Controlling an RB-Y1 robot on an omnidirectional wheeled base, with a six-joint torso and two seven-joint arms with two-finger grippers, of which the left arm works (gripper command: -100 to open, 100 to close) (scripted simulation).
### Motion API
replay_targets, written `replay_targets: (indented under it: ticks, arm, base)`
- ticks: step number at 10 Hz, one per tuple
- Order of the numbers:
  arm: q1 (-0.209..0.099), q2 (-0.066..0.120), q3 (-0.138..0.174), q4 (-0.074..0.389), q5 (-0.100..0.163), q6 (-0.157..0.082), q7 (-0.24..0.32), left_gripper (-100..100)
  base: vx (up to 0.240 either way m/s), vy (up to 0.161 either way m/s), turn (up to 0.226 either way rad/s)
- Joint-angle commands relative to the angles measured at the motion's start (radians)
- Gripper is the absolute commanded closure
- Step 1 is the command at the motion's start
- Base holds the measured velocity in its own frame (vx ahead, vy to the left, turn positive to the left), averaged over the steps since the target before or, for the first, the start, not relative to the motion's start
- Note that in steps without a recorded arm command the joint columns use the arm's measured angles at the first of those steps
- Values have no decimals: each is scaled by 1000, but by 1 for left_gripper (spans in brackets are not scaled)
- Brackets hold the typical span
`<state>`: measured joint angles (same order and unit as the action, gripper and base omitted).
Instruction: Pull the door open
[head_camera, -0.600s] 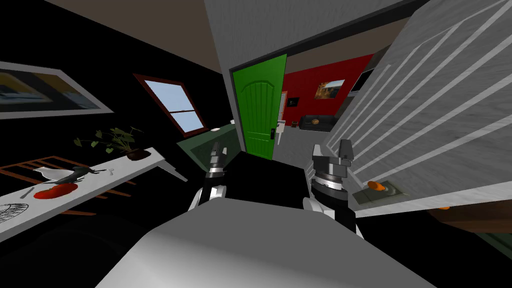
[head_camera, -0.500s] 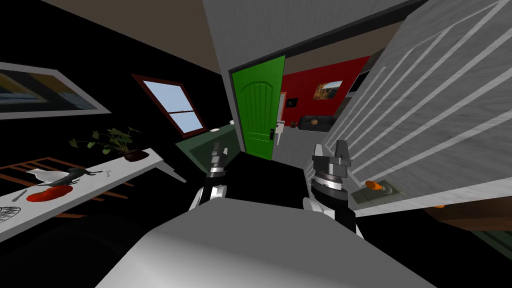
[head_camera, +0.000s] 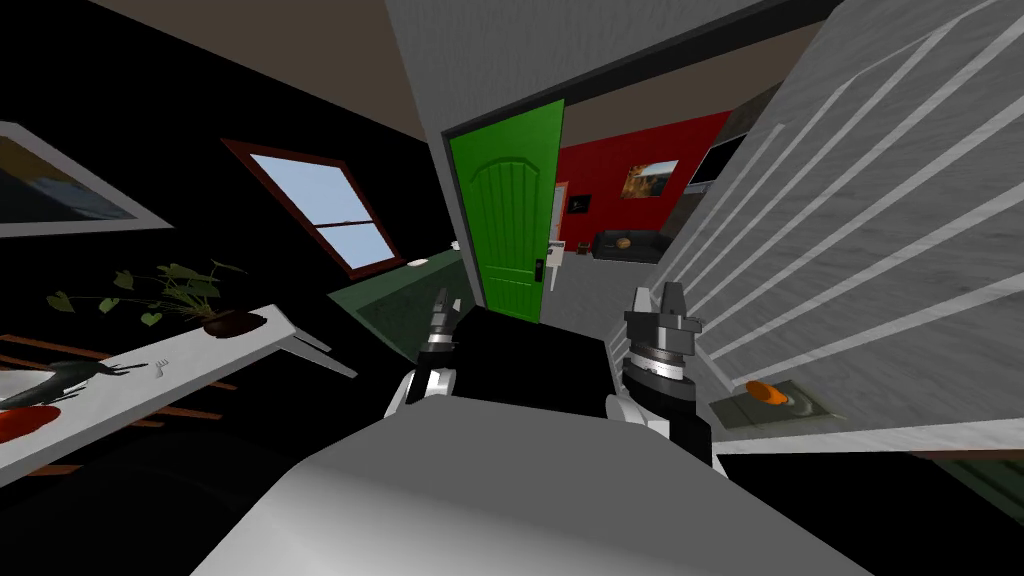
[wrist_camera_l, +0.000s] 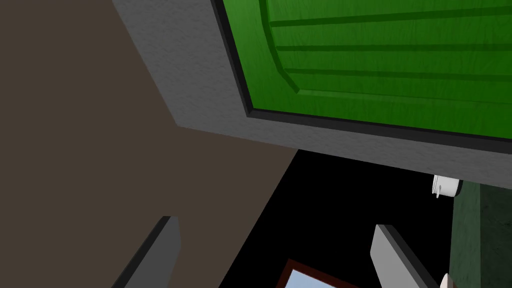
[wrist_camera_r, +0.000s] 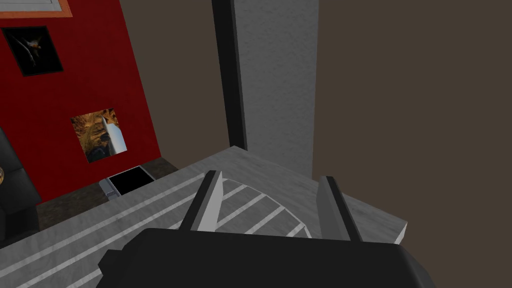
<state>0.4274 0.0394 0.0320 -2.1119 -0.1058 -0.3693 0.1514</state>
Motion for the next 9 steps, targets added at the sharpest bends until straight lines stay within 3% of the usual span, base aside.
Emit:
replay_targets:
  ticks: [1, 5, 9]
  arm:
    - [-14, 10, -7, 31, 3, 7, 1, -100]
    - [-62, 36, -14, 130, 13, 15, 6, -100]
    - [-93, 50, -18, 192, 19, 20, 10, -100]
  base:
    - [155, -53, -90]
    - [161, -51, -71]
    - [127, -47, -56]
